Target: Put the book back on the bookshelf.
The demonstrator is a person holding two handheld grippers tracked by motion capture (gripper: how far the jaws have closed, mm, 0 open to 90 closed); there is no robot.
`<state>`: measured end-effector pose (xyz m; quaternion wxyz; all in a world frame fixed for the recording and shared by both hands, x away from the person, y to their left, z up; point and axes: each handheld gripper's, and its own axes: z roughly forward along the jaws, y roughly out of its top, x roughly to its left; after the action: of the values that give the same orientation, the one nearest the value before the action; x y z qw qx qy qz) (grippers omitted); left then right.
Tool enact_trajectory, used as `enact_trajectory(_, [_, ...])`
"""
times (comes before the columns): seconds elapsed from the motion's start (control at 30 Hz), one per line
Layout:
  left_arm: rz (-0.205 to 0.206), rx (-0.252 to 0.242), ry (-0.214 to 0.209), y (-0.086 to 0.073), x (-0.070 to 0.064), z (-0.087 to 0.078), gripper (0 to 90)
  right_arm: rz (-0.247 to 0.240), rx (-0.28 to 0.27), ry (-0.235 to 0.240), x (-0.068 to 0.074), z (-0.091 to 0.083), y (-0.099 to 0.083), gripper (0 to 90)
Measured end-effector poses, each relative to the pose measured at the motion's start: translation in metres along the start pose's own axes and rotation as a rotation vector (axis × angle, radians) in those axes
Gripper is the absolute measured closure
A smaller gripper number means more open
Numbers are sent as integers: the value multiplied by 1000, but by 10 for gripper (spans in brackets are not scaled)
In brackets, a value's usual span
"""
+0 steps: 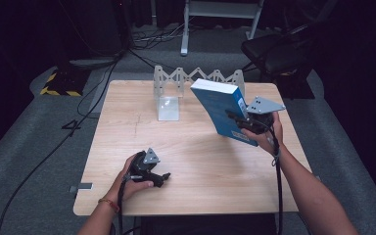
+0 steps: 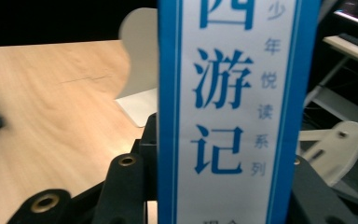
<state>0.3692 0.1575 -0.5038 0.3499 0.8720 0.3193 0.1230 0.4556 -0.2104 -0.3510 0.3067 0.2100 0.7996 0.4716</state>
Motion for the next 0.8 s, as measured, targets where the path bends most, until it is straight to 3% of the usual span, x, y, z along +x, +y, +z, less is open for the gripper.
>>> enact_trajectory(0.43, [11, -1, -15, 1, 0, 1, 147, 90, -26, -130, -27, 15, 3, 621])
enact_trajectory(0.6, [30, -1, -26, 1, -3, 1, 149, 109, -10, -185, -34, 32, 3, 621])
enact_trajectory(0.8, [45, 1, -46, 1, -4, 1, 148, 184, -31, -239, -37, 50, 1, 620])
